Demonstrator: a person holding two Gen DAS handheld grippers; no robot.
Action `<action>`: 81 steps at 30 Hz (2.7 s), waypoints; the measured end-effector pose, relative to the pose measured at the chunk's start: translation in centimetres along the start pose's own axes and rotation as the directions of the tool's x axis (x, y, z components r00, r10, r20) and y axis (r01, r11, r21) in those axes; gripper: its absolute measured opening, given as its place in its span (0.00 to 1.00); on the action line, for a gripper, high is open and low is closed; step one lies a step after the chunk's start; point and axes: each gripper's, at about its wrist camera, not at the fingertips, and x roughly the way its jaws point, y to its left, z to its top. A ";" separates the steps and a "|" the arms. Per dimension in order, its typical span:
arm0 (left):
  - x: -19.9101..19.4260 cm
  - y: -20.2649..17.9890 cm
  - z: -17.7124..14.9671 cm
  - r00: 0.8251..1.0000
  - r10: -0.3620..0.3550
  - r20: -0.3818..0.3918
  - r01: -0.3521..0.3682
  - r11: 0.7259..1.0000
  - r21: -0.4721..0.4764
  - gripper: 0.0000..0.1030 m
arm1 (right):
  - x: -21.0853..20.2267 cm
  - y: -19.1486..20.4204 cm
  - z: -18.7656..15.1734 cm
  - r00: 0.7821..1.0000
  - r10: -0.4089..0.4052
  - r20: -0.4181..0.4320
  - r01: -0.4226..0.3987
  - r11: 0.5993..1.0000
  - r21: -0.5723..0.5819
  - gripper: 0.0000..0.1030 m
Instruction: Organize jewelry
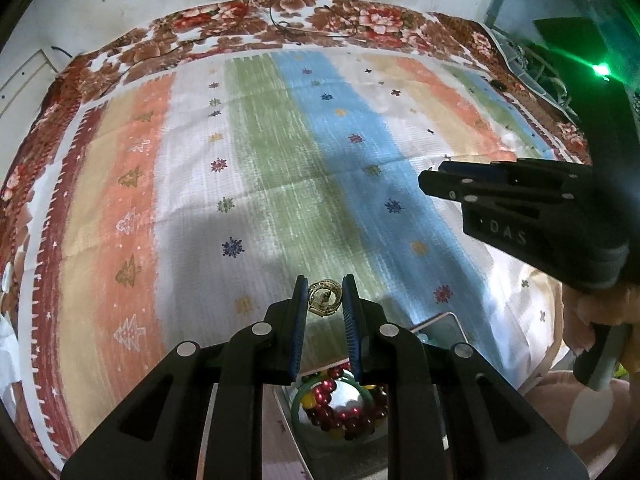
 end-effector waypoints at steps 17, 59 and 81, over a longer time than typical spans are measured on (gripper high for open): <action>-2.8 -0.8 -3.3 0.999 -0.033 0.039 0.035 0.999 -0.031 0.17 | -5.2 1.4 -4.0 0.995 0.092 0.041 -0.091 0.996 -0.014 0.22; -5.8 0.7 -6.7 0.992 -0.084 0.097 0.096 0.987 -0.128 0.43 | -8.0 1.9 -9.5 0.976 0.219 0.012 -0.218 0.976 -0.020 0.59; -8.9 -2.8 -11.1 0.961 -0.001 0.277 0.001 1.000 0.000 0.94 | -11.3 -0.3 -13.3 0.970 0.189 0.153 -0.192 0.981 0.000 0.93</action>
